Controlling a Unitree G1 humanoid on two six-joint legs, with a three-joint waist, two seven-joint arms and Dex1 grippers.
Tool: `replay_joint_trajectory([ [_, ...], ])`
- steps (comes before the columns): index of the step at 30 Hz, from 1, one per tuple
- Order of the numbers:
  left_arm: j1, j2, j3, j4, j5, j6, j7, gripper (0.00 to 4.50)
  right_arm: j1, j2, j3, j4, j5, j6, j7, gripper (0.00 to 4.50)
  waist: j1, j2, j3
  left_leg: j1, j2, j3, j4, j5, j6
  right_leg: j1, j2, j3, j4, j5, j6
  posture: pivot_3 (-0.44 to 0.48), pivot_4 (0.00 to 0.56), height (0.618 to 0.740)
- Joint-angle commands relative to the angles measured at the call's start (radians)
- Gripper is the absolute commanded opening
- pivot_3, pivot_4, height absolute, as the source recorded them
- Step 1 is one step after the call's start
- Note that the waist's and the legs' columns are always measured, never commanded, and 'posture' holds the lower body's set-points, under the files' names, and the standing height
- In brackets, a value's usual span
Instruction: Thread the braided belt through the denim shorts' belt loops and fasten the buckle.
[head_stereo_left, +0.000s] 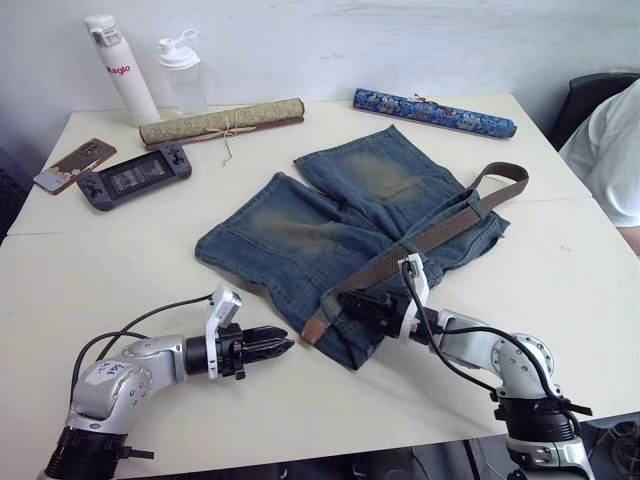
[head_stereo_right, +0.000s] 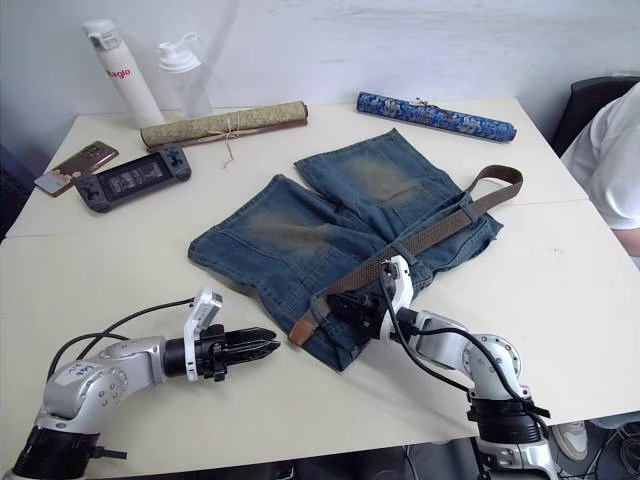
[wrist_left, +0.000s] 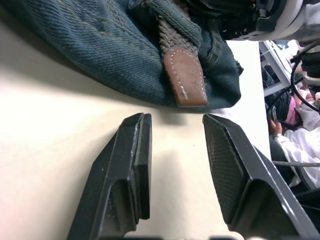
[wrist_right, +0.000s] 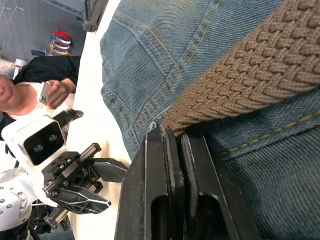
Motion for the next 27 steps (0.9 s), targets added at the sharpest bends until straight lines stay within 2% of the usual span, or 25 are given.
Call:
replay_joint_trajectory([
  [1,-0.003,-0.014,-0.036,-0.001,-0.015,0.049,0.004,1.9,0.007,0.029,0.027,0.028,-0.028,0.031,0.019,0.0,0.0,0.0,0.0,0.0,0.0,0.0,0.0,0.0,0.0,0.0,0.0,0.0,0.0,0.0,0.0,0.0,0.15,0.717],
  [3,-0.004,-0.027,-0.034,-0.005,-0.026,0.063,0.008,1.9,0.006,0.033,0.019,0.027,-0.034,0.036,0.021,0.0,0.0,0.0,0.0,0.0,0.0,0.0,0.0,0.0,0.0,0.0,0.0,0.0,0.0,0.0,0.0,0.0,0.15,0.717],
  [7,-0.037,-0.11,0.011,-0.008,-0.117,0.161,0.072,1.9,0.009,0.042,0.003,0.018,-0.045,0.044,0.022,0.0,0.001,0.0,0.0,0.0,0.0,0.0,0.0,0.0,0.0,0.0,0.0,0.0,0.0,0.0,0.0,0.0,0.15,0.717],
  [12,-0.051,-0.143,0.011,-0.007,-0.125,0.191,0.101,1.9,0.014,0.052,-0.006,0.012,-0.05,0.052,0.02,0.0,0.001,0.0,0.0,0.0,0.0,0.0,0.0,0.0,0.0,0.0,0.0,0.0,0.001,0.0,0.0,0.0,0.15,0.717],
  [16,-0.073,-0.194,0.072,0.019,-0.184,0.25,0.157,1.9,0.019,0.055,-0.012,0.004,-0.056,0.06,0.018,0.0,0.003,0.0,0.0,0.0,0.0,0.0,0.0,0.0,0.0,0.0,0.0,0.0,0.0,0.0,0.0,0.0,0.15,0.717],
  [19,-0.076,-0.204,0.119,0.029,-0.237,0.303,0.181,1.9,0.023,0.059,-0.019,0.001,-0.061,0.064,0.019,0.0,0.001,0.0,0.0,0.0,0.0,0.0,0.0,0.0,0.0,0.0,0.0,0.0,0.0,0.0,0.0,0.0,0.15,0.717],
  [23,-0.058,-0.188,0.126,0.013,-0.256,0.331,0.177,1.9,0.025,0.067,-0.019,0.0,-0.071,0.067,0.019,0.0,0.002,0.0,0.0,0.0,0.0,0.0,0.0,0.0,0.0,0.0,0.0,0.0,0.0,0.0,0.0,0.0,0.15,0.717],
  [26,-0.053,-0.185,0.127,0.006,-0.263,0.339,0.179,1.11,0.022,0.072,-0.022,0.003,-0.075,0.068,0.02,0.0,0.003,0.0,0.0,0.0,0.0,0.0,0.0,0.0,0.0,0.0,0.0,0.0,0.0,0.0,0.0,0.0,0.15,0.717],
  [27,-0.051,-0.182,0.123,0.002,-0.26,0.339,0.177,0.65,0.021,0.073,-0.023,0.004,-0.077,0.068,0.021,0.0,0.003,0.0,0.0,0.0,0.0,0.0,0.0,0.0,0.0,0.0,0.0,0.0,0.0,0.0,0.0,0.0,0.15,0.717],
])
